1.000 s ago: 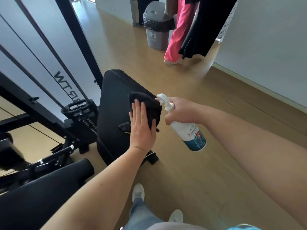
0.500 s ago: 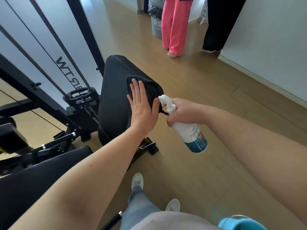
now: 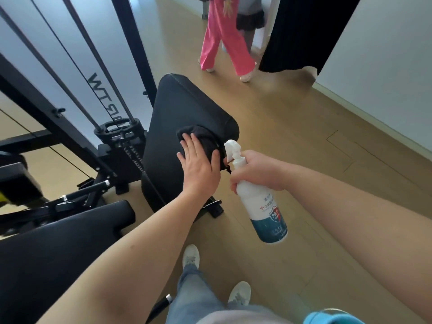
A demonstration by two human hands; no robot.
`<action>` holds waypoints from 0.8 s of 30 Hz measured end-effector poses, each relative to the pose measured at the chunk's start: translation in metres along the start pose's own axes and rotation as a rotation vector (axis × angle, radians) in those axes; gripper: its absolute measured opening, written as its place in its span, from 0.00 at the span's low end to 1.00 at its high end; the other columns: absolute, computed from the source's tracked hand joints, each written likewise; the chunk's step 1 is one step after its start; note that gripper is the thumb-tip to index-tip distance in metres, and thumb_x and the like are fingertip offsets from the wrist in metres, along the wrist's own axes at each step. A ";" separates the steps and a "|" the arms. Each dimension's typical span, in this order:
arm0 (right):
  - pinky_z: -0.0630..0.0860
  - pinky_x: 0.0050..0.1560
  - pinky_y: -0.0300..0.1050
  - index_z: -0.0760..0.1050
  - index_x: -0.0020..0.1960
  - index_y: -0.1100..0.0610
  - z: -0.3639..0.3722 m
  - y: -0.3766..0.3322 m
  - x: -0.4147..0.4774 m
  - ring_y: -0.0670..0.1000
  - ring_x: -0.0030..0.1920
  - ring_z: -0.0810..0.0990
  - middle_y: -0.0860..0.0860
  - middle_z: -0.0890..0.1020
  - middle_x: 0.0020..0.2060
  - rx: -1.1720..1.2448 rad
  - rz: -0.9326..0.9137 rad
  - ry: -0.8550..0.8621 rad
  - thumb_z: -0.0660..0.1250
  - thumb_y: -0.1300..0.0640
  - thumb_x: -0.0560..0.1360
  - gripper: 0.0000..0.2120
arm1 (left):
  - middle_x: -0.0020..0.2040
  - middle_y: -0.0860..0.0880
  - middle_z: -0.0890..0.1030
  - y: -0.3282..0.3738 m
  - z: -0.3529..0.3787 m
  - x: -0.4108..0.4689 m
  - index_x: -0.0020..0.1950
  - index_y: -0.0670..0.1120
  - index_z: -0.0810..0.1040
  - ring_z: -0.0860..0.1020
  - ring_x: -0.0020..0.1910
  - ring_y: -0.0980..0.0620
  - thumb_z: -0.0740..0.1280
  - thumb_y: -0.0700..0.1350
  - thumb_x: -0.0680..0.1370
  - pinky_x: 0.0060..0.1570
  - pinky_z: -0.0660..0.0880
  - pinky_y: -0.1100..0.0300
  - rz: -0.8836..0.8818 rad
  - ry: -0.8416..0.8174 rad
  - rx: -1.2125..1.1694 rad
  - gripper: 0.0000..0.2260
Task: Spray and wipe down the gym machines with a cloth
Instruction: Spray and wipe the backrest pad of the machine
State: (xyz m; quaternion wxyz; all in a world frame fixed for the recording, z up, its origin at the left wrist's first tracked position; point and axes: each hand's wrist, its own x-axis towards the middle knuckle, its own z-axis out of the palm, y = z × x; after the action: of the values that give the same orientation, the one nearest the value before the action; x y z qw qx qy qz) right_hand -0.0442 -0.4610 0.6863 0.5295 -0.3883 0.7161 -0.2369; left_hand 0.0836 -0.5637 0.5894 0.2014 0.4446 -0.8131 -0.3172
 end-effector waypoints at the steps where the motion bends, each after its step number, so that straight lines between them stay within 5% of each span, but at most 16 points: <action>1: 0.82 0.43 0.51 0.76 0.54 0.57 0.001 -0.004 0.000 0.56 0.39 0.83 0.54 0.84 0.36 0.038 0.003 -0.004 0.70 0.68 0.73 0.12 | 0.83 0.42 0.36 0.000 -0.001 0.004 0.82 0.41 0.36 0.35 0.82 0.45 0.50 0.55 0.86 0.79 0.34 0.47 -0.013 -0.012 0.000 0.33; 7: 0.84 0.41 0.49 0.72 0.62 0.53 0.011 -0.030 0.010 0.54 0.37 0.85 0.58 0.86 0.40 0.171 0.004 0.012 0.67 0.67 0.77 0.17 | 0.82 0.38 0.34 -0.012 -0.012 0.045 0.81 0.38 0.35 0.35 0.81 0.39 0.52 0.56 0.87 0.78 0.35 0.42 -0.091 -0.053 -0.042 0.35; 12: 0.84 0.50 0.54 0.72 0.70 0.54 0.022 -0.057 0.042 0.55 0.41 0.85 0.58 0.88 0.43 0.155 0.044 0.122 0.68 0.65 0.75 0.24 | 0.81 0.40 0.31 -0.029 -0.021 0.075 0.81 0.41 0.32 0.32 0.81 0.41 0.51 0.59 0.86 0.77 0.33 0.43 -0.136 -0.074 -0.074 0.37; 24: 0.84 0.58 0.59 0.72 0.71 0.49 0.051 -0.100 0.098 0.56 0.48 0.87 0.57 0.88 0.47 0.213 0.106 0.217 0.70 0.63 0.73 0.27 | 0.83 0.39 0.36 -0.075 -0.046 0.158 0.82 0.40 0.37 0.36 0.82 0.41 0.51 0.60 0.85 0.78 0.35 0.43 -0.093 0.044 -0.133 0.37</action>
State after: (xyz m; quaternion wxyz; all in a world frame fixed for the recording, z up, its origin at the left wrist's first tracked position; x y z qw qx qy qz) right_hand 0.0207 -0.5948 0.6884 0.4988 -0.2638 0.7594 -0.3239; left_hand 0.0738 -0.7442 0.5774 0.2334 0.4743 -0.7642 -0.3696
